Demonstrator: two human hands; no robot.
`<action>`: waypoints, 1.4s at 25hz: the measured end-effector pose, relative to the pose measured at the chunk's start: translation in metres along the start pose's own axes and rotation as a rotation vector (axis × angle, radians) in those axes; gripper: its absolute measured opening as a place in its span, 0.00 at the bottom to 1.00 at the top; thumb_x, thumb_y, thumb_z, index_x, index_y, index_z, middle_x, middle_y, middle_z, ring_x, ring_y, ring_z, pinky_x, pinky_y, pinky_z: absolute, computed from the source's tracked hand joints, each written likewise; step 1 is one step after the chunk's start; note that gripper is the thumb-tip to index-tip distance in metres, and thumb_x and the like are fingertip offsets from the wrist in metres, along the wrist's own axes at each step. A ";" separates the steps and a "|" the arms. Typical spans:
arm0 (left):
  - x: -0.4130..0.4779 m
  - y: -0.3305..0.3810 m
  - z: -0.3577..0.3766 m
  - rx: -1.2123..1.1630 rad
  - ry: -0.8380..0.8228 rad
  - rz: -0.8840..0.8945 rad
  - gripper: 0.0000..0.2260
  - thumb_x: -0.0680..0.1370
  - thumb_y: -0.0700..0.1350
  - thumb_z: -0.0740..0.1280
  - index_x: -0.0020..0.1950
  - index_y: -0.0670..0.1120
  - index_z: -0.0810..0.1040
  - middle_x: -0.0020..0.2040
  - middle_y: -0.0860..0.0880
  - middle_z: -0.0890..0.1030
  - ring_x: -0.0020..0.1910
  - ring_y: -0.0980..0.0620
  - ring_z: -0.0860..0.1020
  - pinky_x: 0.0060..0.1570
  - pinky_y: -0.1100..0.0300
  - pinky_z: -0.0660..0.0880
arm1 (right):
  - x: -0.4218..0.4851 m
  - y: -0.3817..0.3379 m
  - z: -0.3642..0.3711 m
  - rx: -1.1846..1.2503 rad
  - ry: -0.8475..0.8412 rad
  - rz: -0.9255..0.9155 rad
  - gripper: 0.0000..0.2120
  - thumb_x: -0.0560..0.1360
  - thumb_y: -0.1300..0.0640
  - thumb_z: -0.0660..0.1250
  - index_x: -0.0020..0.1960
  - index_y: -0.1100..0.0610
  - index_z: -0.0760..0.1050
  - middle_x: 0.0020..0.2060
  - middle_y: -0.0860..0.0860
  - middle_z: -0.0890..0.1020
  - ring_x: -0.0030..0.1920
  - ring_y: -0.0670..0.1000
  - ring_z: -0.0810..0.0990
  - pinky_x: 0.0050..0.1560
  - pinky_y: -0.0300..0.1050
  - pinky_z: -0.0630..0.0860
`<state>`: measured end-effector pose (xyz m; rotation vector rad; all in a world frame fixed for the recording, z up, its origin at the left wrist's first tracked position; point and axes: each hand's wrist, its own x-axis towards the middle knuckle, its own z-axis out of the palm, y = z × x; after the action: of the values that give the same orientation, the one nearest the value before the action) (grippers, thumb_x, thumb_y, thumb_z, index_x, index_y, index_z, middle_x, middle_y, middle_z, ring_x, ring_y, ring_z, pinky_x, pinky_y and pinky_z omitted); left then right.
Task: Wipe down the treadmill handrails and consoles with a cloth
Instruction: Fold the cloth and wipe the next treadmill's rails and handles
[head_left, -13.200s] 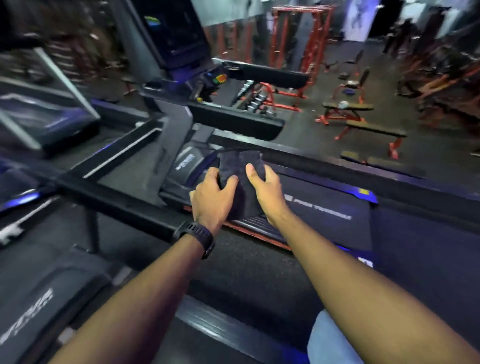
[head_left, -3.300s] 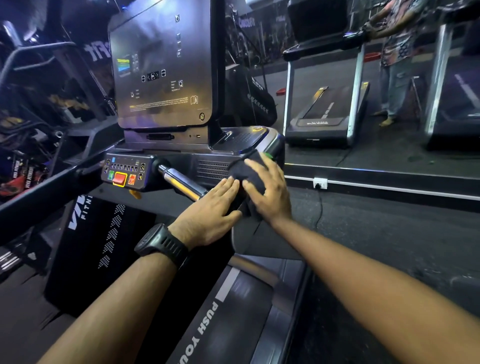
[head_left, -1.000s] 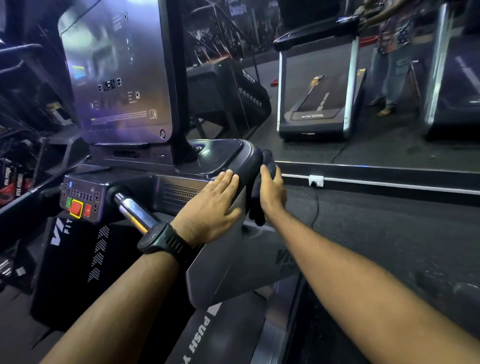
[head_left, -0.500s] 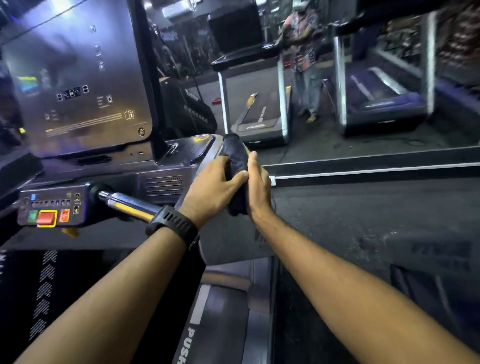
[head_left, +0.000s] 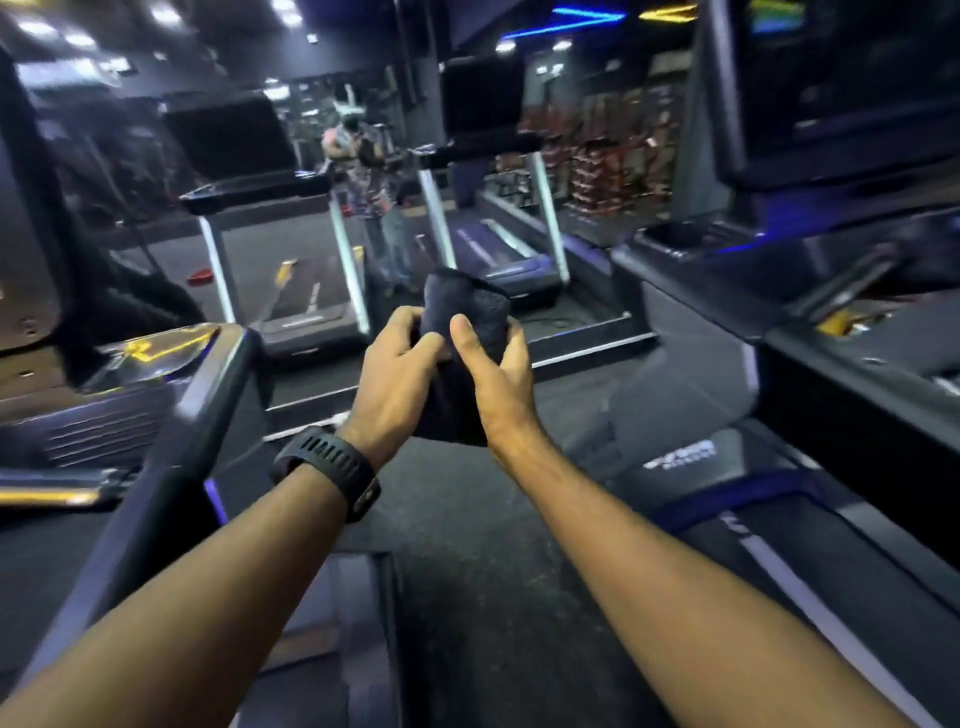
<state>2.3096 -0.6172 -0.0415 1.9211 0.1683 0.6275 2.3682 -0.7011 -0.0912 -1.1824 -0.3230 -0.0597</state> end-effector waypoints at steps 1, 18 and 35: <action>-0.005 0.011 0.020 -0.045 -0.048 0.040 0.03 0.74 0.47 0.67 0.46 0.48 0.76 0.40 0.57 0.81 0.40 0.60 0.77 0.41 0.62 0.74 | -0.003 -0.012 -0.022 -0.031 0.051 -0.045 0.24 0.69 0.37 0.72 0.58 0.47 0.75 0.52 0.48 0.85 0.54 0.49 0.84 0.61 0.57 0.78; -0.219 0.179 0.268 -0.505 -0.299 0.489 0.02 0.74 0.50 0.63 0.42 0.54 0.73 0.35 0.62 0.76 0.37 0.61 0.70 0.40 0.59 0.69 | -0.195 -0.207 -0.303 -0.087 0.568 -0.301 0.18 0.72 0.42 0.68 0.56 0.51 0.77 0.54 0.49 0.84 0.56 0.48 0.82 0.65 0.53 0.76; -0.413 0.288 0.376 -0.163 -0.248 0.433 0.13 0.77 0.56 0.60 0.43 0.46 0.72 0.33 0.54 0.74 0.35 0.49 0.72 0.39 0.51 0.68 | -0.342 -0.329 -0.491 -0.465 0.620 -0.253 0.10 0.76 0.44 0.71 0.53 0.47 0.78 0.49 0.44 0.86 0.50 0.43 0.84 0.56 0.48 0.80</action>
<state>2.0974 -1.2084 -0.0440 1.8670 -0.4541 0.6547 2.0783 -1.3186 -0.0576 -1.5051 0.1020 -0.7397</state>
